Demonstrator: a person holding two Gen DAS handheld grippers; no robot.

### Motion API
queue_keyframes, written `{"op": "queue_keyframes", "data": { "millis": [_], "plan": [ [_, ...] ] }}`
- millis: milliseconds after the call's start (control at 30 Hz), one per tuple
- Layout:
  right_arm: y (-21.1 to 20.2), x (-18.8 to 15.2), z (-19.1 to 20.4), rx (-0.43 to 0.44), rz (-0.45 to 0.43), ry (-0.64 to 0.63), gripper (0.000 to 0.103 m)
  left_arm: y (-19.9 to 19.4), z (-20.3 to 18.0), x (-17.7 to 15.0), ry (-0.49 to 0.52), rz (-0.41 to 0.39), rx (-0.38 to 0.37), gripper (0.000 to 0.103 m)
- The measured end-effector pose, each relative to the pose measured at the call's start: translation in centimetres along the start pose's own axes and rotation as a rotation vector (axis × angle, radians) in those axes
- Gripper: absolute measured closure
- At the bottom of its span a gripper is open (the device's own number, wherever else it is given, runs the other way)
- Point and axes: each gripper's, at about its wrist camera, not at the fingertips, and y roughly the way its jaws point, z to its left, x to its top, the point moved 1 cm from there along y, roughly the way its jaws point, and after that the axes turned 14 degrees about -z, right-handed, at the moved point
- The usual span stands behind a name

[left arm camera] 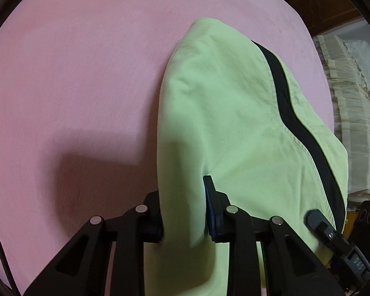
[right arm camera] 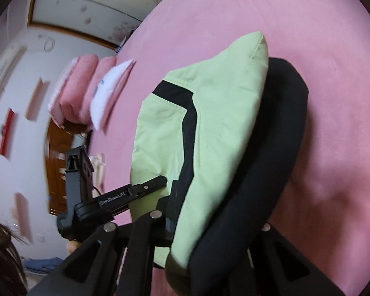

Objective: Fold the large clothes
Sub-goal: 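Grasp the folded green bundle with both tools and lift it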

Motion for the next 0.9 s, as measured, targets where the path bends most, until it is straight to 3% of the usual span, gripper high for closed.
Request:
{"op": "queue_keyframes", "data": {
  "millis": [133, 300, 533, 700, 900],
  "plan": [
    [0.3, -0.5, 0.6, -0.121, -0.012, -0.078, 0.093, -0.9, 0.7, -0.8, 0.013, 0.018, -0.047, 0.082],
    [-0.6, -1.0, 2.2, -0.092, -0.020, -0.082, 0.094, -3.2, 0.5, -1.0, 0.117, 0.026, -0.004, 0.084],
    [-2.6, -2.3, 9.0, -0.048, -0.008, -0.187, 0.094, -10.3, 3.4, 0.0, 0.093, -0.008, -0.051, 0.084],
    [-2.1, -3.4, 16.8, 0.037, -0.006, -0.281, 0.094, -18.3, 8.1, 2.5, 0.046, -0.099, -0.025, 0.084],
    [2.0, -6.3, 28.8, 0.178, -0.002, -0.386, 0.094, -28.6, 16.6, 6.8, -0.013, -0.233, 0.039, 0.084]
  ]
}}
